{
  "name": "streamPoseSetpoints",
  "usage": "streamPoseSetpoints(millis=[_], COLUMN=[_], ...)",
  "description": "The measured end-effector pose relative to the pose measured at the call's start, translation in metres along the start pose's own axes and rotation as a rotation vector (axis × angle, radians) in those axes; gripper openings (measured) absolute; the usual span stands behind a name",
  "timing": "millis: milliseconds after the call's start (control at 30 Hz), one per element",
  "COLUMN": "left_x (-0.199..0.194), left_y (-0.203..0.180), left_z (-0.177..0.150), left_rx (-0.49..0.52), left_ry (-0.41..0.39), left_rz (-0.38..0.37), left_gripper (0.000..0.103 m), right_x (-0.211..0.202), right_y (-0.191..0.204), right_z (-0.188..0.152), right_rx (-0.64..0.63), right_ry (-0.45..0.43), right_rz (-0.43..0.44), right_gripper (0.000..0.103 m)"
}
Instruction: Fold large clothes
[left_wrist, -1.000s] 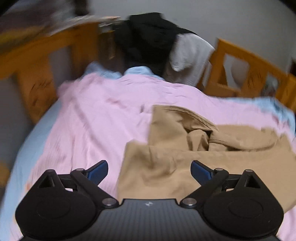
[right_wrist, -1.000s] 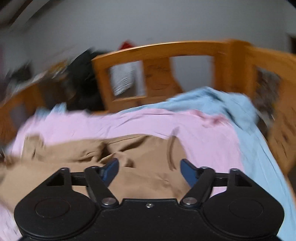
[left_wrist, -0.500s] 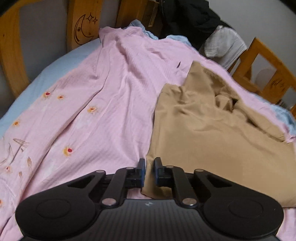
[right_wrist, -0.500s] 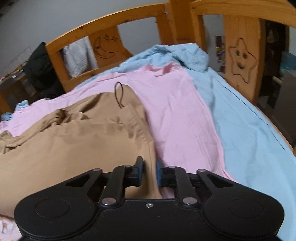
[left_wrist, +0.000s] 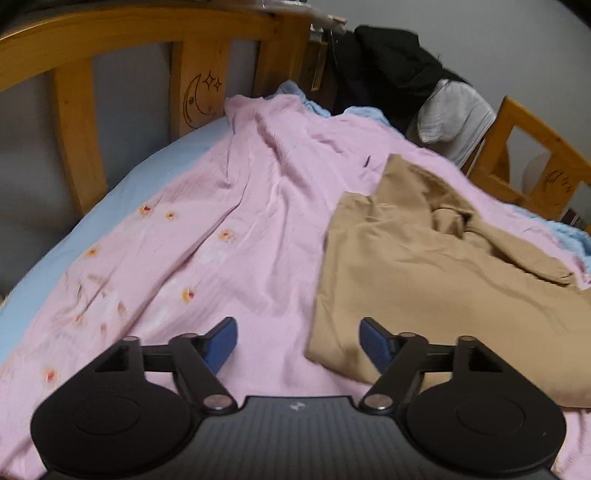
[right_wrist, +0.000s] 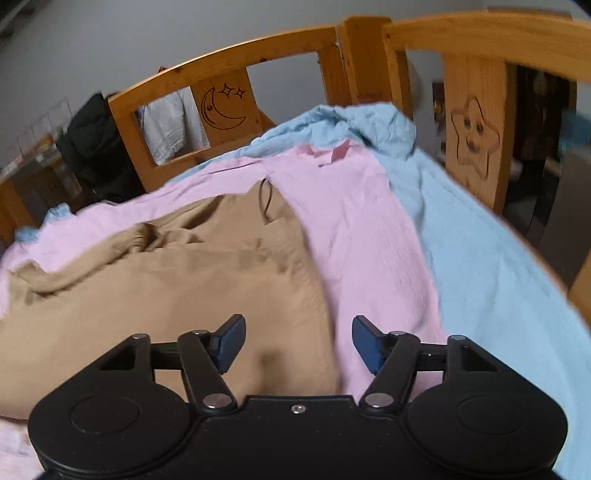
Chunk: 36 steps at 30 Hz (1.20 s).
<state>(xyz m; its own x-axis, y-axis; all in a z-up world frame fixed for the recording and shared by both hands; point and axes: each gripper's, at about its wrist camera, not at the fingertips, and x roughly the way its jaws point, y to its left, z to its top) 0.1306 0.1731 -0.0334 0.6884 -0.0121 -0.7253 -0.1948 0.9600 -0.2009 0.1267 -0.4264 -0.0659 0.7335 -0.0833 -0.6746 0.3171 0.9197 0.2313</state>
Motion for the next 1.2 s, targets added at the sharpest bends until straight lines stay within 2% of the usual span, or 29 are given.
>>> streamPoseSetpoints(millis=[33, 167, 300, 433, 500, 533, 567, 600, 633, 667, 700, 867, 967, 1100, 1200], left_x=[-0.005, -0.008, 0.014, 0.032, 0.036, 0.038, 0.039, 0.040, 0.041, 0.040, 0.039, 0.003, -0.023, -0.045, -0.041], left_y=[-0.001, -0.008, -0.023, -0.026, -0.027, -0.028, -0.028, -0.027, -0.025, -0.024, -0.025, -0.030, -0.021, -0.002, 0.004], left_z=[-0.005, -0.024, -0.031, -0.030, -0.030, -0.030, -0.029, -0.027, -0.026, -0.025, -0.023, -0.014, -0.015, -0.043, -0.062], left_rx=[-0.016, -0.097, -0.175, -0.299, -0.356, -0.379, -0.405, -0.432, -0.459, -0.475, -0.474, -0.449, -0.452, -0.430, -0.390], left_ry=[-0.003, 0.047, 0.102, 0.089, 0.070, 0.069, 0.077, 0.087, 0.089, 0.087, 0.120, 0.047, 0.047, 0.083, 0.074], left_rz=[-0.033, -0.248, -0.320, -0.302, -0.277, -0.249, -0.208, -0.177, -0.167, -0.167, -0.174, -0.171, -0.166, -0.167, -0.179], left_gripper=[0.082, 0.082, 0.082, 0.081, 0.073, 0.059, 0.040, 0.030, 0.012, 0.007, 0.005, 0.000, 0.000, 0.000, 0.001], right_x=[-0.003, -0.001, 0.005, 0.011, 0.011, 0.010, 0.009, 0.009, 0.007, 0.005, 0.003, -0.031, -0.063, -0.092, -0.092], right_y=[0.000, -0.012, -0.023, -0.032, -0.035, -0.036, -0.038, -0.040, -0.042, -0.042, -0.040, -0.027, -0.023, -0.033, -0.032], right_z=[-0.003, -0.018, -0.022, -0.025, -0.027, -0.028, -0.029, -0.030, -0.032, -0.031, -0.030, -0.018, -0.015, -0.027, -0.040], right_rx=[0.031, 0.215, 0.353, 0.455, 0.496, 0.511, 0.528, 0.542, 0.551, 0.547, 0.524, 0.437, 0.407, 0.439, 0.381], right_ry=[0.020, 0.119, 0.134, 0.110, 0.077, 0.065, 0.057, 0.051, 0.047, 0.043, 0.041, -0.002, -0.001, 0.065, 0.111], right_rz=[0.002, 0.054, 0.078, 0.084, 0.074, 0.064, 0.049, 0.040, 0.042, 0.043, 0.040, 0.025, 0.014, 0.011, -0.034], right_gripper=[0.072, 0.072, 0.071, 0.070, 0.058, 0.043, 0.031, 0.028, 0.024, 0.019, 0.016, 0.009, 0.009, 0.009, 0.009])
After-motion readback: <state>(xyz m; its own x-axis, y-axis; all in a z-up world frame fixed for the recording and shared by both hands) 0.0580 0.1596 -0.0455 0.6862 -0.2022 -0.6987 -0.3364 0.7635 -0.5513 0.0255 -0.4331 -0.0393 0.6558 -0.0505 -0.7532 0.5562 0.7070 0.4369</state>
